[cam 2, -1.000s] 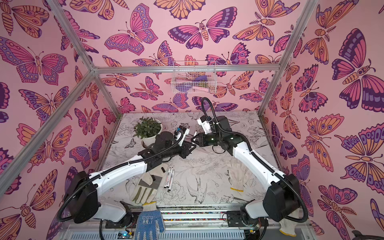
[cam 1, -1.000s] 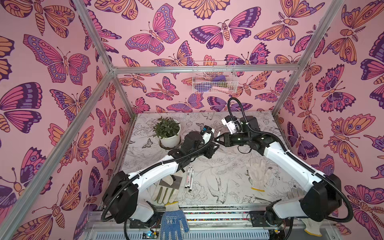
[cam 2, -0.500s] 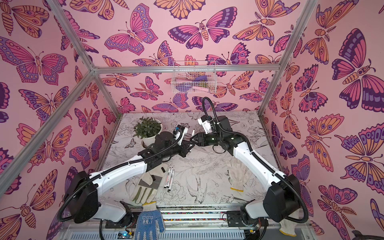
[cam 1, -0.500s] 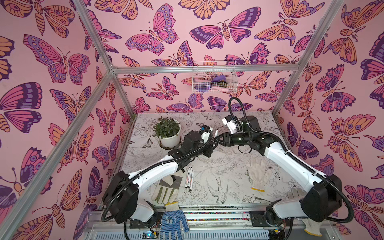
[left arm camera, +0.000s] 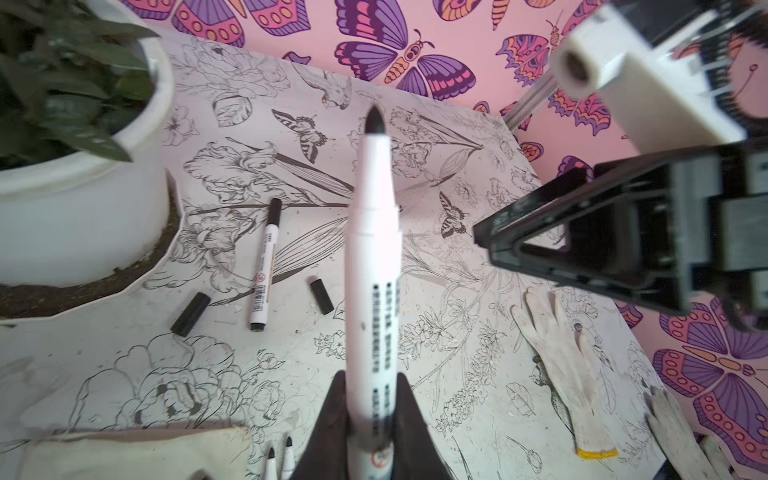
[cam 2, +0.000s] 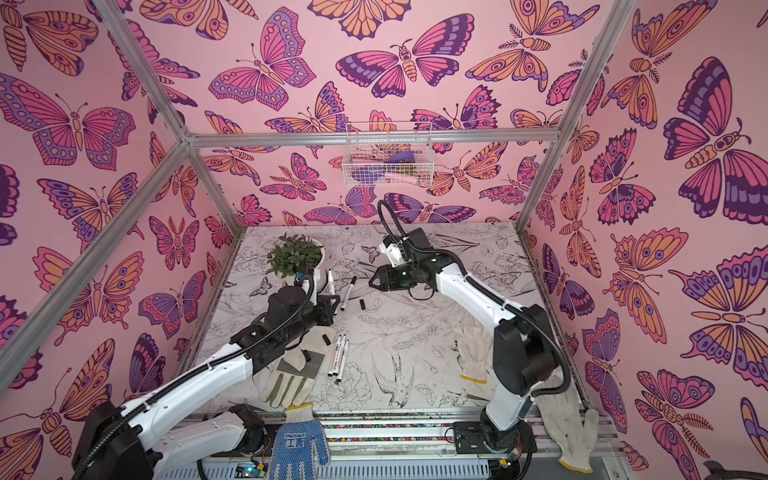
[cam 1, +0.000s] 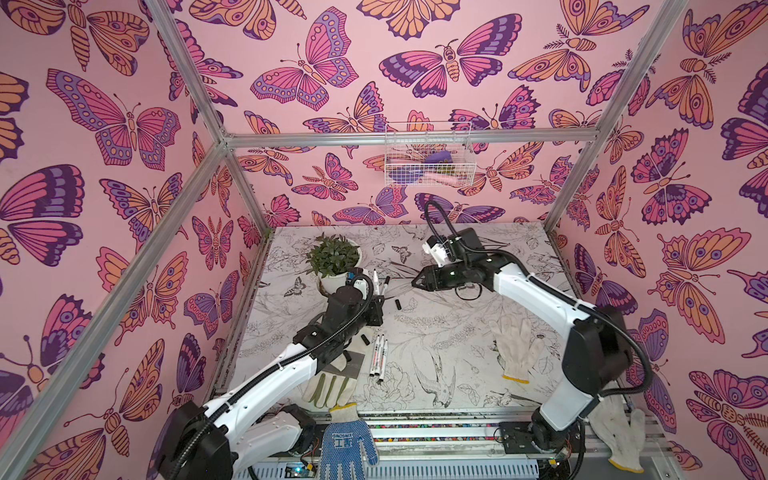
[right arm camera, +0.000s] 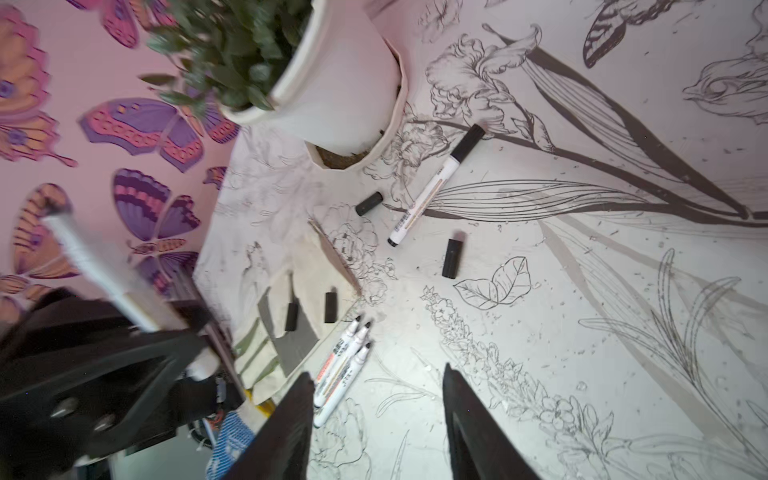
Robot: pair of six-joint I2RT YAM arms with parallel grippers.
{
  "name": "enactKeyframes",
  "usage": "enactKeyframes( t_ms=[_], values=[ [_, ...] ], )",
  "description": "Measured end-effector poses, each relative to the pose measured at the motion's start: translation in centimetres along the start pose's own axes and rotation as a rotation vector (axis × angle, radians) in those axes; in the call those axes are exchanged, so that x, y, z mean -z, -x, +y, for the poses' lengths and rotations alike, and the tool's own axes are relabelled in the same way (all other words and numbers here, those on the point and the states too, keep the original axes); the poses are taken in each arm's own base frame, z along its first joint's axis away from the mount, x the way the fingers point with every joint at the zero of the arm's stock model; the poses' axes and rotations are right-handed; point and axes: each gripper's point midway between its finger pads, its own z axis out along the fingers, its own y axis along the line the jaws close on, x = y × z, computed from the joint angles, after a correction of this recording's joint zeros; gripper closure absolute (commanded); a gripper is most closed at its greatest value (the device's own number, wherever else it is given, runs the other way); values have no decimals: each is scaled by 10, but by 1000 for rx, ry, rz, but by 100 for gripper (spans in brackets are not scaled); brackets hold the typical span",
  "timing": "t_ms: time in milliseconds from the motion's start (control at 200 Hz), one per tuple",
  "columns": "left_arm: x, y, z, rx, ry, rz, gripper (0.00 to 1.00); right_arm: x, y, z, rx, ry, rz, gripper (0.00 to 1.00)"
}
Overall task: Insert the pens into the pen caps
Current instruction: 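Lower the open right gripper over a loose black cap on the table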
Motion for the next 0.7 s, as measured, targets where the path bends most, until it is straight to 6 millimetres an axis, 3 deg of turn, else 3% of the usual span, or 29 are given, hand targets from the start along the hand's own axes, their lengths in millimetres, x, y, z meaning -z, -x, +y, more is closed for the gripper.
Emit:
enactKeyframes(
  t_ms=[200, 295, 411, 701],
  values=[
    [3, -7, 17, 28, 60, -2, 100, -80, -24, -20, 120, -210, 205, 44],
    [3, -7, 17, 34, 60, -2, 100, -106, -39, -33, 137, -270, 274, 44],
    [3, -7, 17, 37, 57, -1, 100, -119, -51, -51, 128, -327, 333, 43],
    [5, -5, 16, 41, 53, -4, 100, -132, -40, -64, 167, -412, 325, 44]
  ],
)
